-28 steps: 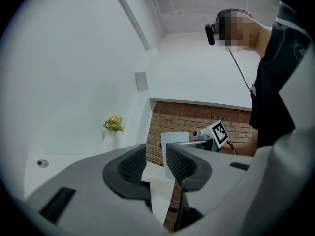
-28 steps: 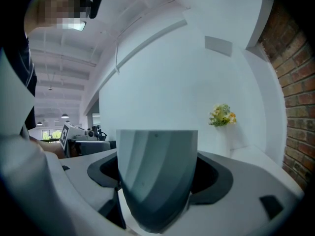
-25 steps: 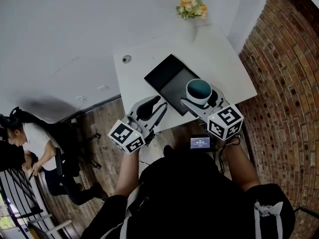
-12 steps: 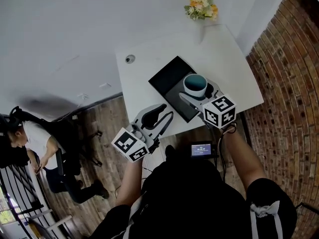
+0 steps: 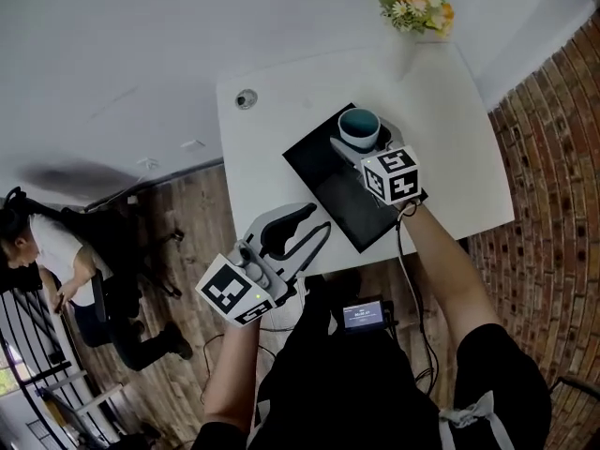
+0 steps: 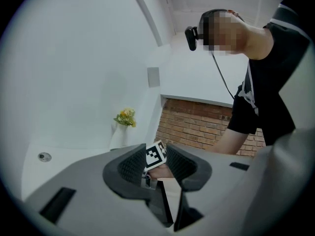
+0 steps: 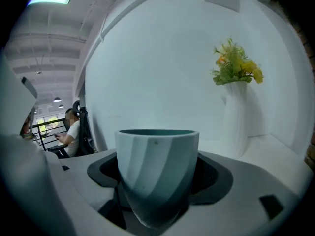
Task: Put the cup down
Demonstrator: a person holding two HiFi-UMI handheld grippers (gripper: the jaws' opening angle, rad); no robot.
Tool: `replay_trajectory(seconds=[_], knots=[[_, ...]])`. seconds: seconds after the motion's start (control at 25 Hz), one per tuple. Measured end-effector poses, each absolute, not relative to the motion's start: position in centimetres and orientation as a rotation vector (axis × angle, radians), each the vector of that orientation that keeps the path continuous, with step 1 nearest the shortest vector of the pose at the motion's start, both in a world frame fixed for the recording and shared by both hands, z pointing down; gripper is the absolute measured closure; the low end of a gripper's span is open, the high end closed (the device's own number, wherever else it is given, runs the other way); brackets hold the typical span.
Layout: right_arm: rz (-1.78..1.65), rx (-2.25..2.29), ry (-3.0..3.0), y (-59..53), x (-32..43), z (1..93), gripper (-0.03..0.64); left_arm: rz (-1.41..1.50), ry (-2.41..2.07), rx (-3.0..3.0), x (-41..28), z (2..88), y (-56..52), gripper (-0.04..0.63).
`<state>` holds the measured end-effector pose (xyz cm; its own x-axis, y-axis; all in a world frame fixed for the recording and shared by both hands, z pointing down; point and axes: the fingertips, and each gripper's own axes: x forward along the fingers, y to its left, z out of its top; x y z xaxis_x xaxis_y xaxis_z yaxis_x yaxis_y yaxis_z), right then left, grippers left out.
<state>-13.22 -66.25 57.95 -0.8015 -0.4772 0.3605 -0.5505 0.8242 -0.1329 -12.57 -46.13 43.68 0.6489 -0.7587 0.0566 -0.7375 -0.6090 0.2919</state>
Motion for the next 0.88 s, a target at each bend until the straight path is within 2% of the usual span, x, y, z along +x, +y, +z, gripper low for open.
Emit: replay_trajectory(seconds=[0.4,0.88], knots=[[0.157,0.869,-2.722,-70.8,-17.2,59.8,0.221,-0.101,-1.255,2.57,-14.0,44.3,-47.4,0.474],[0.011,0.83,-2.714,-68.3,-15.0,60.6,0.221,-0.187,-1.277,2.544,-14.6,44.0,-49.1,0.474]])
